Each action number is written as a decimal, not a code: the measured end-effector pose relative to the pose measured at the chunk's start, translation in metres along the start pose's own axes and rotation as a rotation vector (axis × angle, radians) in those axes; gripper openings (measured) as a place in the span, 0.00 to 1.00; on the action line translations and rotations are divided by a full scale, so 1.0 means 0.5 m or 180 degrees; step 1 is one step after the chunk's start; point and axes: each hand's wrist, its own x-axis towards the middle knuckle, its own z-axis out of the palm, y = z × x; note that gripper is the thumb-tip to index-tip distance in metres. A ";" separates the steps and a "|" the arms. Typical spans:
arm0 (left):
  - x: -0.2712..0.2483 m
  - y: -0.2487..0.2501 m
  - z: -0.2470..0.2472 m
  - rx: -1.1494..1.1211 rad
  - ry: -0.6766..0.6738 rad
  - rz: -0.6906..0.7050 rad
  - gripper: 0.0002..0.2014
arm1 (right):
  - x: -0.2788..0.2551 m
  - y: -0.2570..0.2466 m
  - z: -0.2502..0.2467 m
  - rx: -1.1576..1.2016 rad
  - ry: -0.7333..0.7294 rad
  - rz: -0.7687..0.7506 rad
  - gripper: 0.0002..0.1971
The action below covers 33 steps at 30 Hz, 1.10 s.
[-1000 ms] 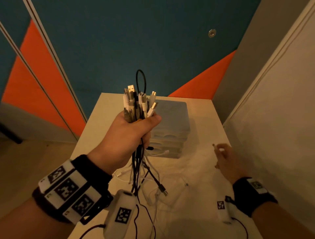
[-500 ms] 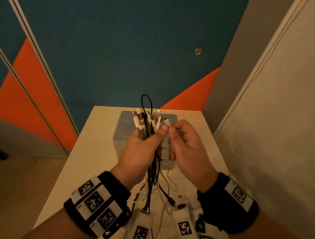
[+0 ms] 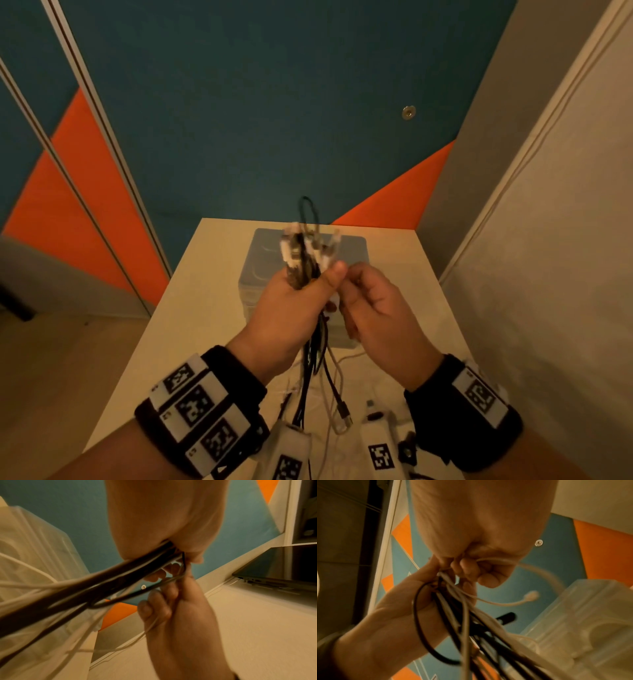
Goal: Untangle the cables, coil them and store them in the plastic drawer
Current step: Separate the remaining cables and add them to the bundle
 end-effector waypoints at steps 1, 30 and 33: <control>0.005 0.008 -0.003 -0.0130 0.0114 -0.0020 0.16 | -0.006 0.014 -0.005 -0.0057 -0.0127 0.0016 0.06; 0.020 0.173 -0.098 -0.0608 -0.0203 -0.0016 0.11 | -0.196 0.394 -0.177 -0.2663 -0.1248 0.2708 0.09; 0.014 0.168 -0.094 -0.0578 -0.0274 -0.0079 0.11 | -0.197 0.438 -0.111 -0.2881 -0.1303 0.2835 0.12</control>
